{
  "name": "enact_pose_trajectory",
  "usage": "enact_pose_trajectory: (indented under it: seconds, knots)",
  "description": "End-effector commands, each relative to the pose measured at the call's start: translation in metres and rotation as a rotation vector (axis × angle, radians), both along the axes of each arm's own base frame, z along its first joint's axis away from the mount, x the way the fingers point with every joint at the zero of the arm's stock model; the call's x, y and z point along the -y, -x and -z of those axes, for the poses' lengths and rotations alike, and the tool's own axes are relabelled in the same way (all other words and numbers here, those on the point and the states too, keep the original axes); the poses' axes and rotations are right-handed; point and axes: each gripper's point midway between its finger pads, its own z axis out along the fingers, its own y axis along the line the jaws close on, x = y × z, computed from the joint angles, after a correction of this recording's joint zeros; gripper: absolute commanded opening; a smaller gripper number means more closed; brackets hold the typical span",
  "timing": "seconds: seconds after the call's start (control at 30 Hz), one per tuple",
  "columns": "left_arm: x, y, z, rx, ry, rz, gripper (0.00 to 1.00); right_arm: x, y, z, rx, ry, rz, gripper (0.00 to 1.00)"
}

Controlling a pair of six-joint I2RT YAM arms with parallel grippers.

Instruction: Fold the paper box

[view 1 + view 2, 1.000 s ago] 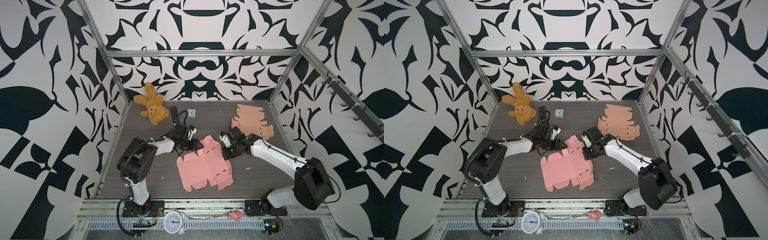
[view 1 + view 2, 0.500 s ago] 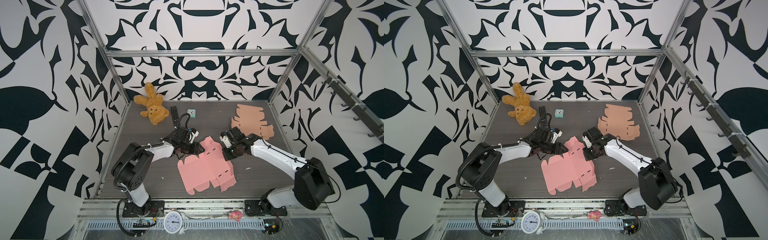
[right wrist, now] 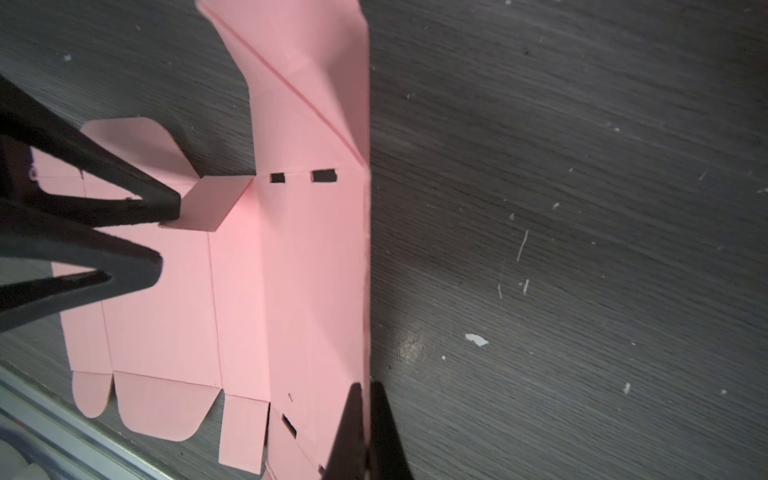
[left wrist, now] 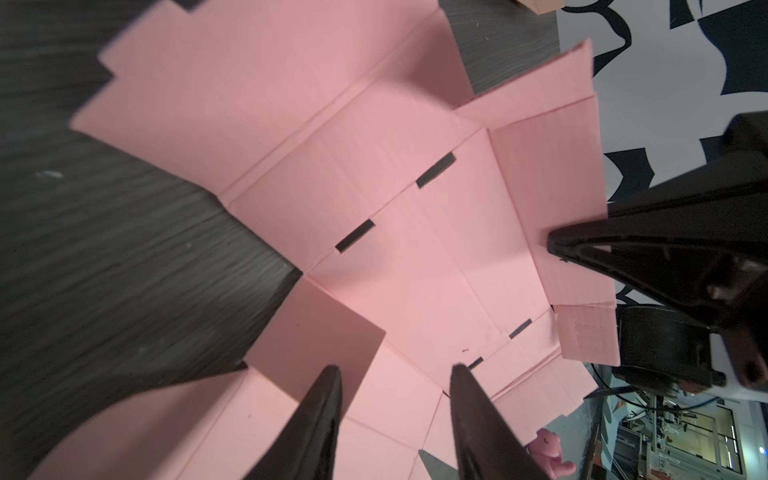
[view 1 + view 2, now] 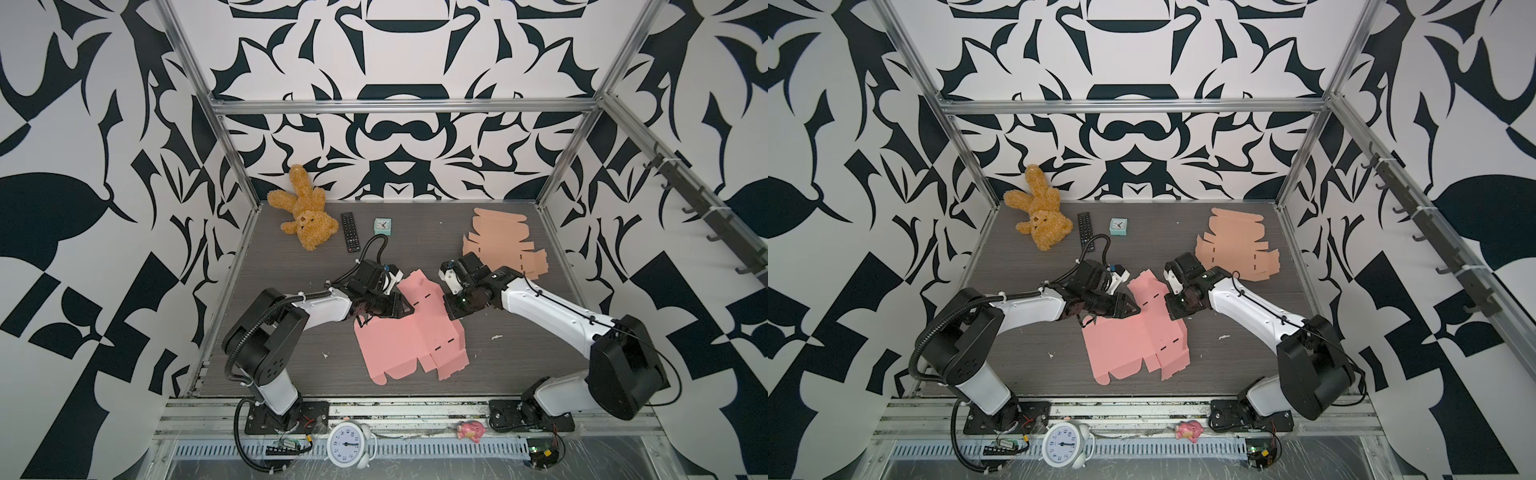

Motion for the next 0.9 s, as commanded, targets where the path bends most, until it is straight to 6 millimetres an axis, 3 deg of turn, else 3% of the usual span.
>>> enact_pose_trajectory:
  seconds: [0.0, 0.33, 0.53, 0.73, 0.87]
  knots:
    - [-0.002, 0.005, -0.001, -0.005, 0.005, -0.003, 0.46, -0.005, -0.014, -0.019, 0.076, -0.006, -0.016, 0.03]
    - [-0.017, -0.019, -0.04, 0.068, 0.144, -0.07, 0.45, 0.013, -0.021, -0.029, 0.169, 0.229, -0.14, 0.03]
    - [-0.043, -0.049, -0.062, 0.074, 0.214, -0.142, 0.42, 0.016, -0.027, -0.039, 0.256, 0.337, -0.212, 0.04]
    - [-0.072, -0.086, -0.066, 0.079, 0.226, -0.231, 0.39, 0.017, -0.037, -0.048, 0.357, 0.475, -0.268, 0.04]
    - [-0.079, -0.107, -0.062, 0.084, 0.219, -0.275, 0.37, 0.011, -0.042, -0.057, 0.425, 0.554, -0.314, 0.04]
